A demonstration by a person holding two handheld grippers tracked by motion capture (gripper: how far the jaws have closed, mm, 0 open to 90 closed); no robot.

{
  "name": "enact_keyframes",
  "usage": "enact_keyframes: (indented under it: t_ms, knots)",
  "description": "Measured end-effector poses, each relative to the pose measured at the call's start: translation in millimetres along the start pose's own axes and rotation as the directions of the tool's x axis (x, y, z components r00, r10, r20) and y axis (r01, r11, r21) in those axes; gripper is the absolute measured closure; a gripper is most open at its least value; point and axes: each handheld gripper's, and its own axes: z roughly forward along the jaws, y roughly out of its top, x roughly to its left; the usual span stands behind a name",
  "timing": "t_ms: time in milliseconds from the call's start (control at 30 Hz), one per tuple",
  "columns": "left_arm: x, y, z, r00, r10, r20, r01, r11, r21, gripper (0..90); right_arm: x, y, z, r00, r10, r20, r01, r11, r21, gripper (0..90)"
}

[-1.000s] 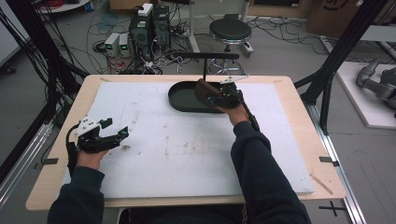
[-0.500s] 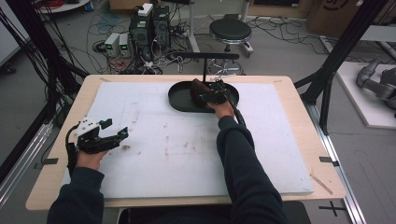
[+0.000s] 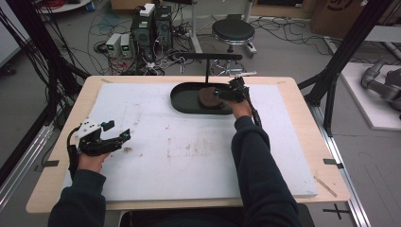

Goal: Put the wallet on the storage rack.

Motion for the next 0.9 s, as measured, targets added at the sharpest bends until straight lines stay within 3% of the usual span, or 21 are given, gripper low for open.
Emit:
enact_keyframes:
  t_ms: [133, 233, 300, 367, 433, 467, 533, 667, 767, 900]
  knots:
    - [1.6, 0.3, 0.5, 0.9999, -0.012, 0.003, 0.012, 0.9999, -0.011, 23.6, -2.9, 1.2, -23.0, 0.9976, -0.067, -0.016, 0.067, 0.998, 0.015, 35.7]
    - [2.6, 1.6, 1.7, 0.999, -0.042, 0.016, 0.042, 0.9988, -0.023, 21.5, -2.3, -5.6, -46.6, 0.9887, -0.148, -0.024, 0.147, 0.988, -0.036, 28.9]
    - [1.8, 3.5, 2.6, 0.999, -0.042, 0.018, 0.042, 0.9987, -0.028, 19.4, -5.0, -10.4, -59.9, 0.9876, -0.144, -0.063, 0.143, 0.99, -0.012, 20.5]
    - [-0.1, 5.0, 3.4, 0.9995, -0.026, 0.017, 0.026, 0.9991, -0.033, 18.3, -6.6, -15.2, -73.7, 0.9824, -0.165, -0.088, 0.167, 0.986, 0.016, 20.6]
    - [-1.9, 5.9, 4.9, 0.9999, -0.003, 0.015, 0.004, 0.9994, -0.033, 18.3, -4.0, -25.3, -90.3, 0.9746, -0.214, -0.067, 0.212, 0.977, -0.033, 20.5]
    - [-2.8, 6.1, 5.5, 0.9999, 0.007, 0.011, -0.007, 0.9994, -0.032, 18.3, -3.0, -29.3, -97.2, 0.974, -0.217, -0.065, 0.216, 0.976, -0.023, 20.5]
    - [-3.5, 6.0, 6.3, 0.9992, 0.038, 0.013, -0.038, 0.9986, -0.036, 18.6, -2.3, -40.7, -111.3, 0.969, -0.24, -0.06, 0.237, 0.97, -0.053, 20.5]
    - [-2.3, 7.8, 6.7, 0.9997, 0.022, 0.013, -0.021, 0.9986, -0.047, 18.6, -3.0, -64.5, -132.6, 0.971, -0.236, -0.036, 0.231, 0.967, -0.108, 20.5]
    - [-0.5, 10.9, 5.7, 0.9999, -0.01, 0.011, 0.011, 0.9976, -0.068, 18.3, -4.5, -82.7, -143.8, 0.9745, -0.224, 0.001, 0.223, 0.967, -0.122, 20.5]
    - [-1.7, 13.0, 5.4, 1.0, -0.005, 0.001, 0.005, 0.9968, -0.08, 18.3, -7.1, -104.3, -155.3, 0.9777, -0.208, 0.031, 0.21, 0.97, -0.119, 20.5]
